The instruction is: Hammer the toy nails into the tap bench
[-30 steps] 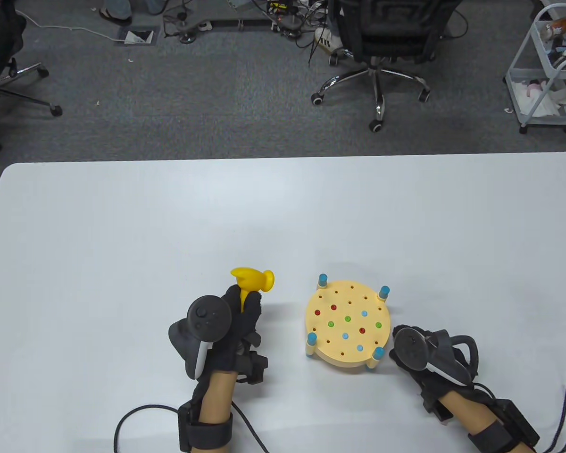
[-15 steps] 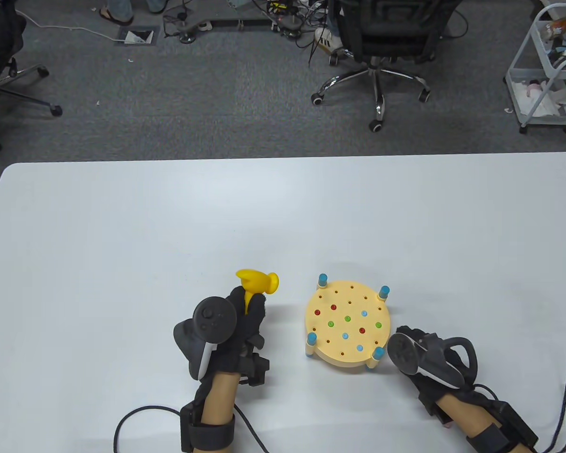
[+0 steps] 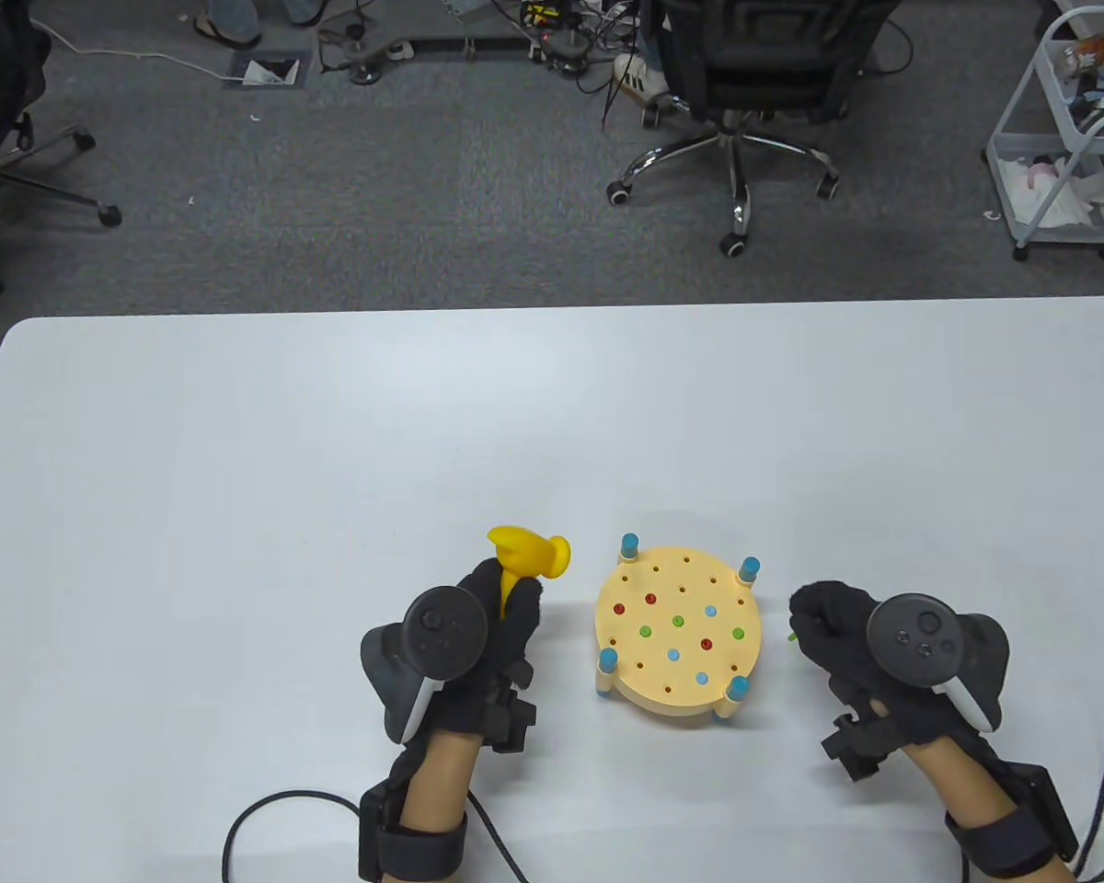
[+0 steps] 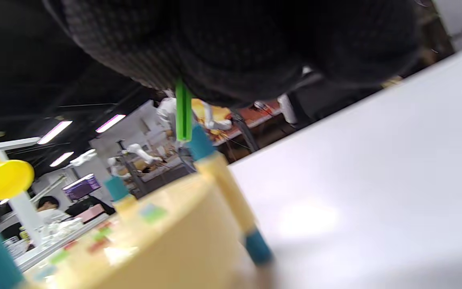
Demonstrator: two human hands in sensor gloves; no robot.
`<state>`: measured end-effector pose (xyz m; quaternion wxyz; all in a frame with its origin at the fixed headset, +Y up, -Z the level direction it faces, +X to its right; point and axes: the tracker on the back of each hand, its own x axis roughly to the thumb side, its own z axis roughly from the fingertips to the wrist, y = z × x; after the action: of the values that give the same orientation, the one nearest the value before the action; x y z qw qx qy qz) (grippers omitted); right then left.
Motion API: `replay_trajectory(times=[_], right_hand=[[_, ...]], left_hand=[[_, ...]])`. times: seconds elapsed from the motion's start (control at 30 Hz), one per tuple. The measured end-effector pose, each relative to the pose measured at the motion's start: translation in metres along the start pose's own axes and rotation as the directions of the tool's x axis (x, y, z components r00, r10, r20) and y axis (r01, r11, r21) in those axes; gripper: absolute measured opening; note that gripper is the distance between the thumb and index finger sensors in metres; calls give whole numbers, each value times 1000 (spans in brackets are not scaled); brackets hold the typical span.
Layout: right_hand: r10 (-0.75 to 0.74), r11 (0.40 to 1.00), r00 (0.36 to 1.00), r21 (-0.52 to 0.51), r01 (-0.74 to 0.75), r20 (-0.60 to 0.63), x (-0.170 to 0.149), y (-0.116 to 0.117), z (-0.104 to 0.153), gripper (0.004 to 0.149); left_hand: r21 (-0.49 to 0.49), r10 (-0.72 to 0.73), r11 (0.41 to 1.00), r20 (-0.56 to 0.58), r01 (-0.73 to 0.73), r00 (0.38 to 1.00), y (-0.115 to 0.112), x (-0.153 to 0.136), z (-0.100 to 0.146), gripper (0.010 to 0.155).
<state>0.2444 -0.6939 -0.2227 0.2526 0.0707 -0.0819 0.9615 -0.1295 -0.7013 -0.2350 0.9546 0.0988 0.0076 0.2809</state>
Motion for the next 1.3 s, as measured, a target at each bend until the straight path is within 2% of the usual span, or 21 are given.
replay_trajectory(times=[0.1,0.23,0.33,0.43,0.5,0.63,0.7,1.0,1.3], right_hand=[[107,993,989,35,-111,102,40,4,-18,41],[268,953,940,87,-291,211,84,25,-47,41],[343,911,908,152,-384,242,97,37,-62,41],[407,860,878,216,-461,252,100,48,-75,42],[405,838,880,284,-465,248,101,51,-79,42],[336,843,921,374,-388,198,101,51,-90,41],[344,827,919,402,-393,192,101,54,-94,41],[500,733,833,397,-553,238,108,67,-96,40],[535,710,808,388,-588,247,109,74,-96,40]], left_hand=[[3,-41,999,44,41,998,0,8,2,63],[-4,-58,998,68,58,996,-3,11,3,62],[-27,-45,999,64,46,997,-5,9,1,62],[-37,-28,999,57,30,998,-5,7,-1,63],[-39,-28,999,62,30,998,-5,8,0,63],[-36,-58,997,85,61,995,-6,13,1,63],[-39,-65,997,89,69,994,-7,14,1,63],[-49,-56,997,82,60,995,-5,14,1,63],[-58,-61,996,85,66,994,-5,15,1,63]])
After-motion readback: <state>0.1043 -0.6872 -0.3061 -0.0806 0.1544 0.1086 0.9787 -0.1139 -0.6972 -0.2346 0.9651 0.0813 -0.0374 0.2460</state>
